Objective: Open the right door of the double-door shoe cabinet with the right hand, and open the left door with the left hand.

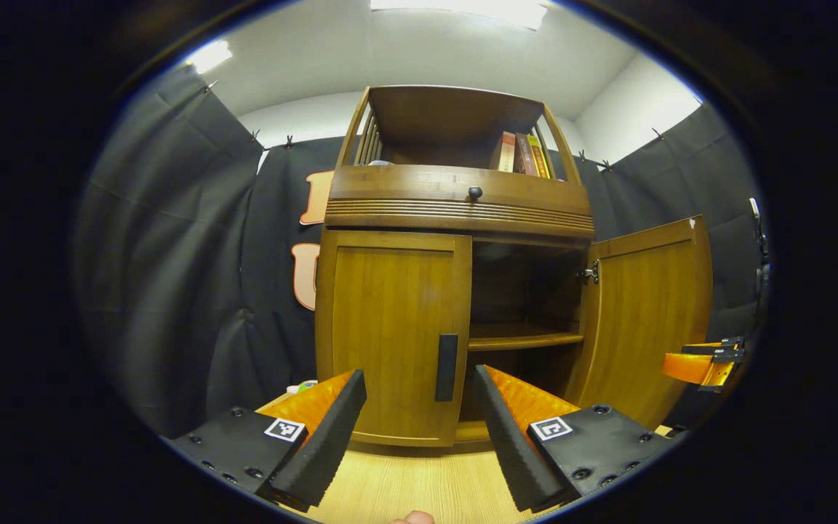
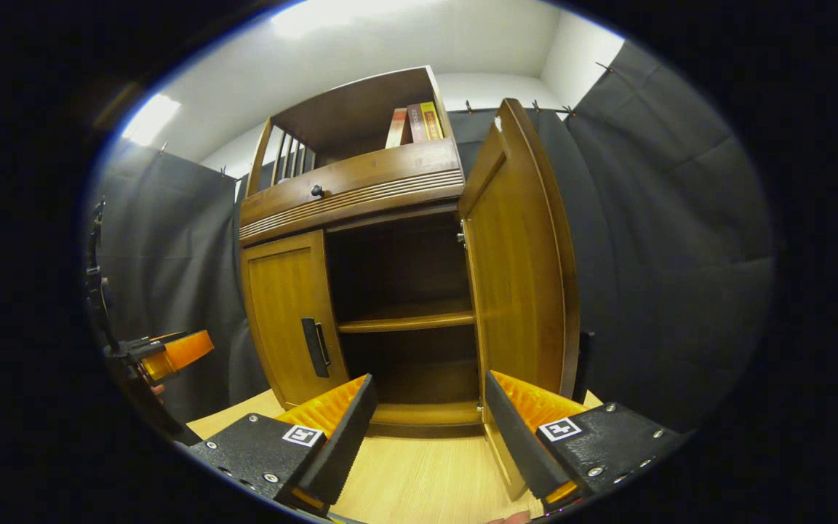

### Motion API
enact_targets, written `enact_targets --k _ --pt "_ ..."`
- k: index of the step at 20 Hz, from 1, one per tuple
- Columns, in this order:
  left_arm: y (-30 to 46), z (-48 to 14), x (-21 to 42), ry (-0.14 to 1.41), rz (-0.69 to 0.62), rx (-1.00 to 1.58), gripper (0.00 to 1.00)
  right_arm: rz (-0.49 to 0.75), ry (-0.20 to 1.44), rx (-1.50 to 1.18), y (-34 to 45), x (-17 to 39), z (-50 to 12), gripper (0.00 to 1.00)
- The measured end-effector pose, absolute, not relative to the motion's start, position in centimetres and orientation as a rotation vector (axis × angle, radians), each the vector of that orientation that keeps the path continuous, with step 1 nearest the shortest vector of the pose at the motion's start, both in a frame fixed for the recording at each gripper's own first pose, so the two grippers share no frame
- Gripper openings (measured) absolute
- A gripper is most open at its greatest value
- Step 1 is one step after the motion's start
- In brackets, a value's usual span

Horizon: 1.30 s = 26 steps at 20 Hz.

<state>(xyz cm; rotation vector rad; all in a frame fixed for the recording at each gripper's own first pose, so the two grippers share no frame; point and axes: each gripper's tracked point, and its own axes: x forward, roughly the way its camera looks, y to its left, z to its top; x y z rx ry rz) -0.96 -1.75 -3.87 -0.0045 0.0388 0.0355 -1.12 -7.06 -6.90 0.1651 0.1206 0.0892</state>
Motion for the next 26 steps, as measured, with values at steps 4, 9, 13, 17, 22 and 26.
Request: enact_targets --k 4,9,13,17,22,26 --pt "-4.0 -3.6 2.8 0.026 -0.045 0.017 0.96 0.080 0.120 0.157 -7.2 -2.3 -7.0 1.00" --pt "-6.5 -3.4 8.8 -0.006 -0.094 0.015 0.95 0.076 0.135 0.104 -7.5 -3.8 -7.4 1.00" --pt "-6.6 -5.6 13.6 0.016 -0.119 0.016 0.96 0.063 0.152 0.070 -8.2 -4.6 -7.8 0.92" --pt "-4.8 -8.2 17.3 0.041 -0.058 0.063 0.95 0.055 0.128 0.077 -8.5 -5.0 -6.8 0.93" --pt "-3.7 -10.6 20.0 0.089 -0.041 0.052 0.96 0.019 0.107 0.072 -9.5 -5.3 -5.7 1.00" --pt "-2.8 -12.7 21.5 0.126 -0.019 0.033 0.95 0.001 0.119 0.068 -10.4 -5.2 -6.1 1.00"
